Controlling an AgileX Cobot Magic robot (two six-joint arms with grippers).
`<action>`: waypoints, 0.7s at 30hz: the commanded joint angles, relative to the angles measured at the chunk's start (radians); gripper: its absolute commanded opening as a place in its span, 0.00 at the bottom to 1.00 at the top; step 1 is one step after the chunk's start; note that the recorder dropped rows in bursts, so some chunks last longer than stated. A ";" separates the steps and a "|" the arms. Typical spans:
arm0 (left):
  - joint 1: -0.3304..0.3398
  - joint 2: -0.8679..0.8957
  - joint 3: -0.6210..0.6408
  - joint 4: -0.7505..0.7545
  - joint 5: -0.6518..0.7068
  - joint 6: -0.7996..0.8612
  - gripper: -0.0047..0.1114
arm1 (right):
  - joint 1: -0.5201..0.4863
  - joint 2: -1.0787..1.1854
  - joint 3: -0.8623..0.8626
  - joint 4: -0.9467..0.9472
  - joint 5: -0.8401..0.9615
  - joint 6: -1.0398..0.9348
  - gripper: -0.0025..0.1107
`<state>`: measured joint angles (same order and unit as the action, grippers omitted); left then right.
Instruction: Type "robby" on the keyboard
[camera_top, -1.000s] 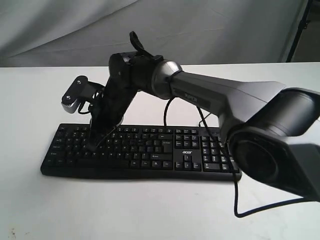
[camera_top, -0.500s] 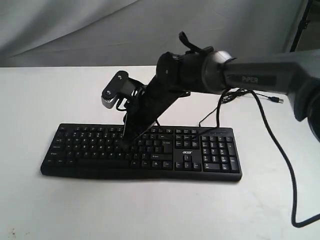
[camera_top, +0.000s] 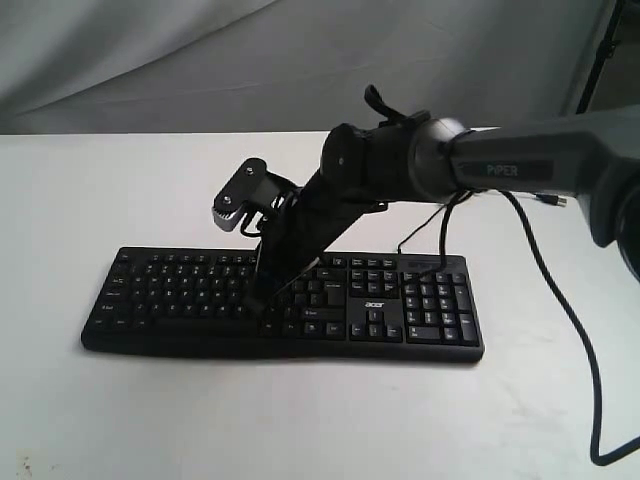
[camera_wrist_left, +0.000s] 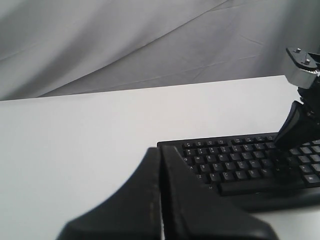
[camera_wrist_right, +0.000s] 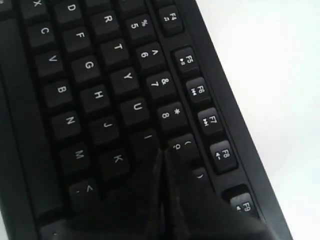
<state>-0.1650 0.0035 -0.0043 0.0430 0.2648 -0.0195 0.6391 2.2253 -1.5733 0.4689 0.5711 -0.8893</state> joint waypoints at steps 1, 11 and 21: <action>-0.006 -0.003 0.004 0.005 -0.005 -0.003 0.04 | -0.001 -0.013 0.007 0.011 -0.016 -0.005 0.02; -0.006 -0.003 0.004 0.005 -0.005 -0.003 0.04 | -0.001 -0.008 0.006 0.036 -0.026 -0.018 0.02; -0.006 -0.003 0.004 0.005 -0.005 -0.003 0.04 | -0.001 -0.013 0.045 0.058 -0.089 -0.035 0.02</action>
<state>-0.1650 0.0035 -0.0043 0.0430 0.2648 -0.0195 0.6391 2.2253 -1.5563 0.5031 0.5288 -0.9006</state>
